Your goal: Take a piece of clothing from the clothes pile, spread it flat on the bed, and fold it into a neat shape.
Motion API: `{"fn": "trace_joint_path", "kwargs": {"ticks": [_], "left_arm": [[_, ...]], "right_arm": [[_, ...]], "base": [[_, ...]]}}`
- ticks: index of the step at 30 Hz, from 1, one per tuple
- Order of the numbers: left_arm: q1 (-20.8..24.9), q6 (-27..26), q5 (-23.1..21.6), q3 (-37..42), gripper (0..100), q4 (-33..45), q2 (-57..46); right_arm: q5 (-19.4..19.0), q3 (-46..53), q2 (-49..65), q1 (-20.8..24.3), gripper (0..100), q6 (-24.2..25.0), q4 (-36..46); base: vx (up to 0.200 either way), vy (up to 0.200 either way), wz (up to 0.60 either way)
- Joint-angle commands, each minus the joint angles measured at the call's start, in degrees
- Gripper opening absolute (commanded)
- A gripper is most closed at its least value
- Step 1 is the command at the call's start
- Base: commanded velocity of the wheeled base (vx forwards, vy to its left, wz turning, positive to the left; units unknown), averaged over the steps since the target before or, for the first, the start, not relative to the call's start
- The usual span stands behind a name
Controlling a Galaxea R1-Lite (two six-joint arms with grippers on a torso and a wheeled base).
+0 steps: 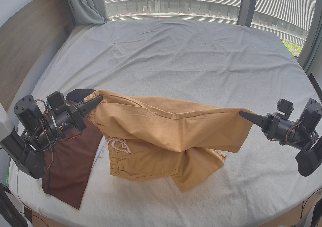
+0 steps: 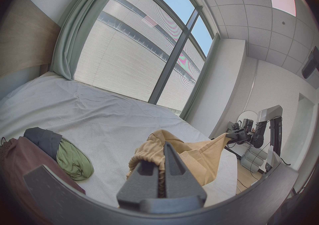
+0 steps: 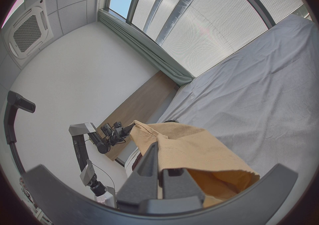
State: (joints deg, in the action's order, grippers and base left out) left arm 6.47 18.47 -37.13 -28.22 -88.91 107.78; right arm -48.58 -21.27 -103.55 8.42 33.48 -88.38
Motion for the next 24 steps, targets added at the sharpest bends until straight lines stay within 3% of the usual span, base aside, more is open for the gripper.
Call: {"fn": "trace_joint_path", "kwargs": {"ticks": [1,7,24], "left_arm": [[-0.23,-0.01,0.04,-0.26,0,0.05,0.5],[-1.11,-0.1,0.13,-1.31,0,-0.04,2.09],[-2.34,-0.1,0.39,-3.33,0,-0.04,3.4]], "right_arm": [[-0.02,-0.44,0.1,-0.43,0,0.01,-0.04],[3.23,-1.58,0.01,-0.87,0,-0.16,-0.04],[3.58,-3.42,0.01,-2.89,0,-0.34,-0.12]], "base": [[0.0,0.0,0.0],[0.0,0.0,0.0],[0.0,0.0,0.0]]}}
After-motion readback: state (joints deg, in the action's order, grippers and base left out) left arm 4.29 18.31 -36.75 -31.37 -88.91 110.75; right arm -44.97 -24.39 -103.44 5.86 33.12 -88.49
